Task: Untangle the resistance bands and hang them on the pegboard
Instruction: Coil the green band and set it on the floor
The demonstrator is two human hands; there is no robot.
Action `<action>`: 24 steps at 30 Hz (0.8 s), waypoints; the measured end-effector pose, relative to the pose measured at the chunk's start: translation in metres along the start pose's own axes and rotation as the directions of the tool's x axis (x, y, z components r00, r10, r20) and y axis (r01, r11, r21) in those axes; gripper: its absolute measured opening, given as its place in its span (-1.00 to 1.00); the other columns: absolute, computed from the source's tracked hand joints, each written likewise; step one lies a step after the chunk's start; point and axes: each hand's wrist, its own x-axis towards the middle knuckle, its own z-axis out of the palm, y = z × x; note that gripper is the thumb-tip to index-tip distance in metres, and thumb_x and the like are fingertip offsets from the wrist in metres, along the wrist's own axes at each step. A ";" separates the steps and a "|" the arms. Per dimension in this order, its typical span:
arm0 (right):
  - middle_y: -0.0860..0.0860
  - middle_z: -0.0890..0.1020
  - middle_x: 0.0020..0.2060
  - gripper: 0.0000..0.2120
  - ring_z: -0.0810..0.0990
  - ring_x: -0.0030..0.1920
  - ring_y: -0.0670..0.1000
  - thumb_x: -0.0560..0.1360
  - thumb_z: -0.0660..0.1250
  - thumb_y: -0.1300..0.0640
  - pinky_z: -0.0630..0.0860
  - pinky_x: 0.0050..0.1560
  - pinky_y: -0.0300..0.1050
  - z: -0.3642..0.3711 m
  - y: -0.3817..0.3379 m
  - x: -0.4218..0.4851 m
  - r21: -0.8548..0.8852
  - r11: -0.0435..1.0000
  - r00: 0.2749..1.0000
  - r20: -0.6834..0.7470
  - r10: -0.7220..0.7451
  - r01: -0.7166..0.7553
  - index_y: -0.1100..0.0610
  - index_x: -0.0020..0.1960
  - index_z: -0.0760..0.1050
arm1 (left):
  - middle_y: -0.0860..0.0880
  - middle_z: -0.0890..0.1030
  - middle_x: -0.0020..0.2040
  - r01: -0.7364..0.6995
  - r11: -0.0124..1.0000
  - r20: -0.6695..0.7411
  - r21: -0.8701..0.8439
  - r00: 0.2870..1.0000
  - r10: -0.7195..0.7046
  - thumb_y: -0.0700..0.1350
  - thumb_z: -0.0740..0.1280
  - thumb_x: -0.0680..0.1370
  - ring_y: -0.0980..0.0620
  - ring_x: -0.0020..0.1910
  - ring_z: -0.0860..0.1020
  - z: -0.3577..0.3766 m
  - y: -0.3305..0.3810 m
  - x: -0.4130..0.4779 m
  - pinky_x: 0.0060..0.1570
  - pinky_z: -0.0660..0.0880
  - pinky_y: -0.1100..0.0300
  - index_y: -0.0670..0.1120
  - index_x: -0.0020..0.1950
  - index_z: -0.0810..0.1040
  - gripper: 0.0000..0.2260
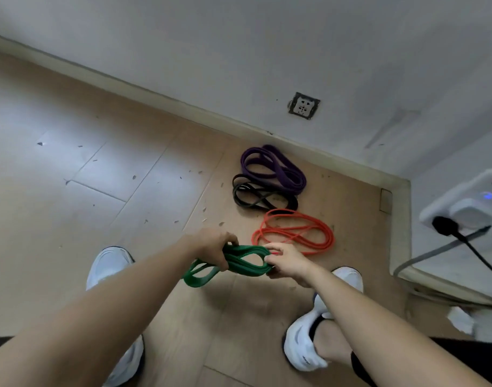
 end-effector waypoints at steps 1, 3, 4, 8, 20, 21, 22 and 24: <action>0.08 0.64 -0.16 -0.71 0.60 -0.30 0.00 0.52 0.29 0.36 0.60 -0.28 -0.18 0.000 0.011 0.006 -0.014 1.000 0.999 -0.038 0.004 -0.004 0.14 0.17 0.61 | -0.01 0.65 0.14 -0.019 0.999 0.005 0.031 1.000 0.019 0.07 0.50 0.36 -0.06 0.07 0.58 0.009 0.002 0.011 -0.01 0.50 0.13 0.09 0.41 0.48 -0.38; 0.08 0.67 -0.04 -0.73 0.62 -0.12 0.03 0.51 0.32 0.34 0.53 -0.28 -0.32 -0.003 0.032 0.019 -0.096 0.995 0.995 -0.099 -0.022 0.013 0.12 0.14 0.62 | -0.03 0.62 0.23 -0.067 0.993 0.009 0.097 0.998 0.066 0.15 0.50 0.36 -0.11 0.19 0.57 0.028 0.004 0.030 0.11 0.51 0.07 0.09 0.47 0.43 -0.31; 0.06 0.68 -0.01 -0.74 0.61 -0.07 0.02 0.50 0.34 0.30 0.48 -0.29 -0.34 -0.006 0.042 0.022 -0.157 0.987 0.992 -0.119 -0.031 0.012 0.11 0.15 0.64 | -0.03 0.58 0.32 -0.084 0.988 0.007 0.127 0.996 0.084 0.20 0.50 0.35 -0.13 0.27 0.52 0.037 0.004 0.036 0.22 0.47 0.02 0.10 0.51 0.39 -0.25; 0.05 0.70 0.06 -0.69 0.66 -0.02 0.04 0.49 0.36 0.19 0.52 -0.16 -0.17 -0.011 0.073 0.031 -0.231 0.971 0.986 -0.164 0.026 -0.064 0.07 0.22 0.63 | -0.02 0.28 0.59 -0.112 0.963 -0.107 0.243 0.984 0.142 0.32 0.44 0.34 -0.10 0.55 0.24 0.062 -0.001 0.042 0.51 0.15 -0.06 0.13 0.61 0.17 -0.10; -0.03 0.70 0.15 -0.62 0.63 0.15 0.06 0.42 0.42 0.15 0.54 0.18 -0.06 0.002 0.105 0.039 -0.335 0.935 0.978 -0.202 0.049 -0.116 0.04 0.24 0.63 | -0.02 0.42 0.36 -0.152 0.987 -0.391 -0.058 0.913 0.118 0.31 0.38 0.27 -0.07 0.22 0.52 0.105 -0.054 0.009 -0.02 0.61 0.01 0.08 0.46 0.32 -0.20; -0.03 0.69 0.17 -0.60 0.64 0.16 0.05 0.42 0.43 0.15 0.54 0.20 -0.06 0.001 0.106 0.040 -0.328 0.937 0.980 -0.190 0.057 -0.118 0.03 0.26 0.62 | -0.01 0.48 0.26 -0.169 0.984 -0.426 -0.055 0.895 0.130 0.29 0.38 0.29 -0.07 0.14 0.55 0.106 -0.055 0.006 -0.08 0.61 0.03 0.06 0.40 0.38 -0.28; -0.04 0.69 0.18 -0.59 0.63 0.17 0.05 0.42 0.44 0.15 0.53 0.21 -0.06 0.000 0.106 0.040 -0.324 0.939 0.982 -0.177 0.057 -0.113 0.03 0.26 0.62 | 0.01 0.52 0.18 -0.169 0.984 -0.447 -0.055 0.885 0.127 0.29 0.38 0.30 -0.06 0.09 0.57 0.107 -0.055 0.003 -0.13 0.60 0.04 0.07 0.35 0.41 -0.33; -0.04 0.68 0.20 -0.59 0.63 0.19 0.05 0.42 0.44 0.16 0.52 0.23 -0.08 0.000 0.107 0.042 -0.324 0.940 0.985 -0.166 0.051 -0.103 0.03 0.27 0.61 | 0.06 0.56 0.09 -0.150 0.987 -0.458 -0.061 0.883 0.106 0.30 0.40 0.31 -0.03 0.05 0.58 0.108 -0.054 -0.002 -0.17 0.60 0.04 0.06 0.27 0.45 -0.40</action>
